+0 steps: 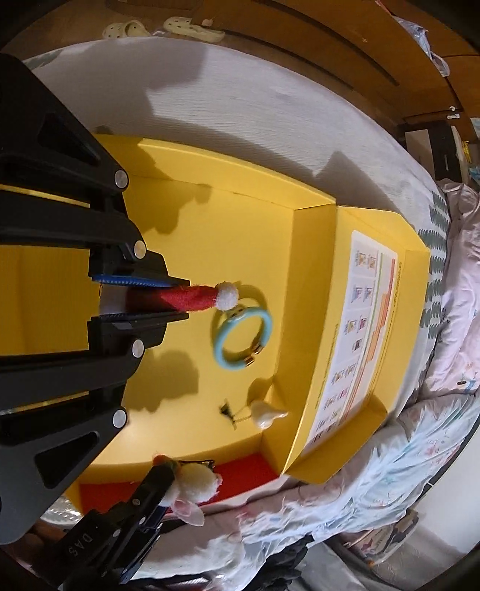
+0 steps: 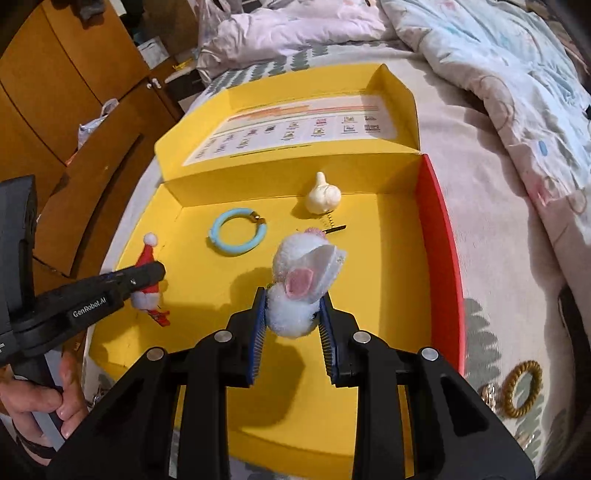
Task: Organize jewelry
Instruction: 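Carry the Santa hat and bunny over the yellow box with both tools, then open both grippers to drop the Santa hat and bunny in the box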
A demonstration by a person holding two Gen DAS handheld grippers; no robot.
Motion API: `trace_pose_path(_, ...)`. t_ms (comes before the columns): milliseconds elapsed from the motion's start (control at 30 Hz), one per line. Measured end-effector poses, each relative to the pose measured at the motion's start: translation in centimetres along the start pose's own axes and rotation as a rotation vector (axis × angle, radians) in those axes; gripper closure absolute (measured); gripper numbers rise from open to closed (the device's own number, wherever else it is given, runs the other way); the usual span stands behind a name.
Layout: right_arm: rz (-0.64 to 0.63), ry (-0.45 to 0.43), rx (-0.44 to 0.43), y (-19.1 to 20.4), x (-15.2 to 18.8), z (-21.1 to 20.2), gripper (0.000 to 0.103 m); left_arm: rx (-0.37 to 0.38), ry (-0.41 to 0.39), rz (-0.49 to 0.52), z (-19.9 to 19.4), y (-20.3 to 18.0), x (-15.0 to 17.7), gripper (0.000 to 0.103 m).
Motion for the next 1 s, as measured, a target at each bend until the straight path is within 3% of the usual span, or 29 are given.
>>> trace_pose_path(333, -0.01, 0.054, 0.007, -0.5, -1.7, 2.3, 0.076, -0.033, 0.037, 0.032, 2.8, -1.2, -1.7, 0.092)
trace_pose_path(667, -0.028, 0.104, 0.024, 0.5, -2.6, 4.6, 0.075, 0.001, 0.061, -0.002, 4.1, -0.3, -2.6, 0.092)
trace_pose_path(767, -0.035, 0.105, 0.023, 0.8, -2.7, 4.7, 0.071, 0.008, 0.07, 0.009, 4.3, -0.8, -2.6, 0.091)
trace_pose_path(833, -0.038, 0.1, 0.027, 0.8, -2.8, 4.7, 0.07, 0.009, 0.076, 0.012, 4.3, -0.8, -2.5, 0.087)
trace_pose_path(1000, -0.031, 0.095, 0.026, 0.5, -2.7, 4.4, 0.069, 0.014, 0.056, 0.003, 3.4, -0.6, -2.6, 0.067)
Point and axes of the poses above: each gripper's, at about its wrist camera, not at the fingertips, and z roughly the way its jaws point, y to its left, x to its underside, the point moved 2 cm from there along z, roughly the way its jaws point, and after that the axes turned 15 degrees about y, right-handed, at the moved point
